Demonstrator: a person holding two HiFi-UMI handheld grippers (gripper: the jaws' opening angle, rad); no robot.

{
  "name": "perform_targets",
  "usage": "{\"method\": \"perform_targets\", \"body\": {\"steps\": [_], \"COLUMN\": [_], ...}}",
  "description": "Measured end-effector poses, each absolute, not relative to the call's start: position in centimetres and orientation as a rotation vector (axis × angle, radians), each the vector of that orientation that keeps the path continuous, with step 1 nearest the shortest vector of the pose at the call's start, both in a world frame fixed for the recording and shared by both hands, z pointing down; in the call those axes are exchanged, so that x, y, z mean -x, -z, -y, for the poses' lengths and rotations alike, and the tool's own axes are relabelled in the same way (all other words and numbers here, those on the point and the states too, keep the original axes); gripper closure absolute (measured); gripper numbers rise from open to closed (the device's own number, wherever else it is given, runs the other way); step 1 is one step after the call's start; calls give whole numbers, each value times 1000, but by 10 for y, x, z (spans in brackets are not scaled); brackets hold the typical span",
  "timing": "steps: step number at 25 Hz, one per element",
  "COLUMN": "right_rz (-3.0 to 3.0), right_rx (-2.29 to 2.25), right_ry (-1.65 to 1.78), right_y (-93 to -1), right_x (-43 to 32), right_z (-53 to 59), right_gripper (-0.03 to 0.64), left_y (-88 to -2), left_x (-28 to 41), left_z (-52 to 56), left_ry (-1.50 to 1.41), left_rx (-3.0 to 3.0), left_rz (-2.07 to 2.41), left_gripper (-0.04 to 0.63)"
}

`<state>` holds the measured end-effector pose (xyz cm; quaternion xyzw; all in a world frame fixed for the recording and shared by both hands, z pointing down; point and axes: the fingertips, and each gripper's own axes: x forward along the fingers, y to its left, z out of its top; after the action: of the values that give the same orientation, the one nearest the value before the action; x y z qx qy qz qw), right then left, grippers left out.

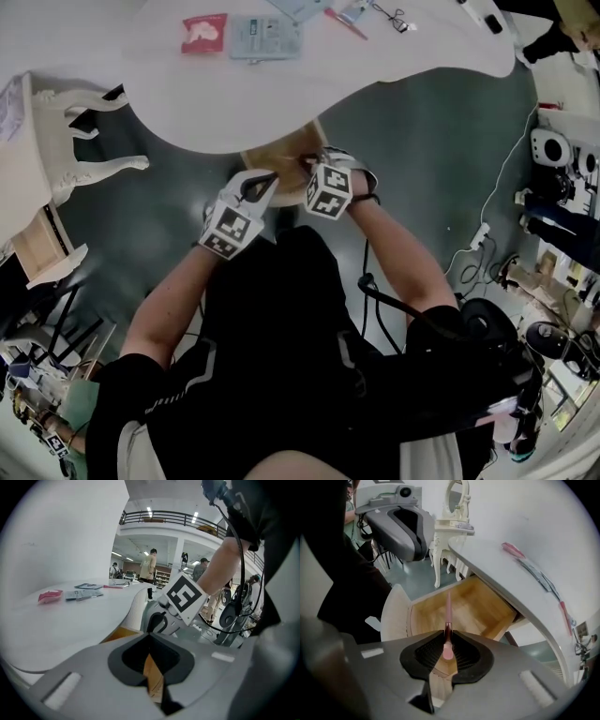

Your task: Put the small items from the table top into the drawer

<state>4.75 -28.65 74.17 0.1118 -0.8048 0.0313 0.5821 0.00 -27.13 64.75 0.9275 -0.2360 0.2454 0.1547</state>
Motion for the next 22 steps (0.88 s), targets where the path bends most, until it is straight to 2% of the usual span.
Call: {"method": "perform_targets", "body": {"steps": [13,22], "right_rz": [1777,1628], "right_rx": [-125,33], "right_ry": [42,-10], "right_y": [-795,-820], "right_x": [-29,-34], "right_z": [304,292], "right_gripper": [557,557], "left_y": [-681,-693], "left_x": [12,16], "left_z": [278,280], "left_ry": [-740,-740], "left_rx": [-2638,-2646], "left_rz": [686,673], "left_gripper": [595,595]}}
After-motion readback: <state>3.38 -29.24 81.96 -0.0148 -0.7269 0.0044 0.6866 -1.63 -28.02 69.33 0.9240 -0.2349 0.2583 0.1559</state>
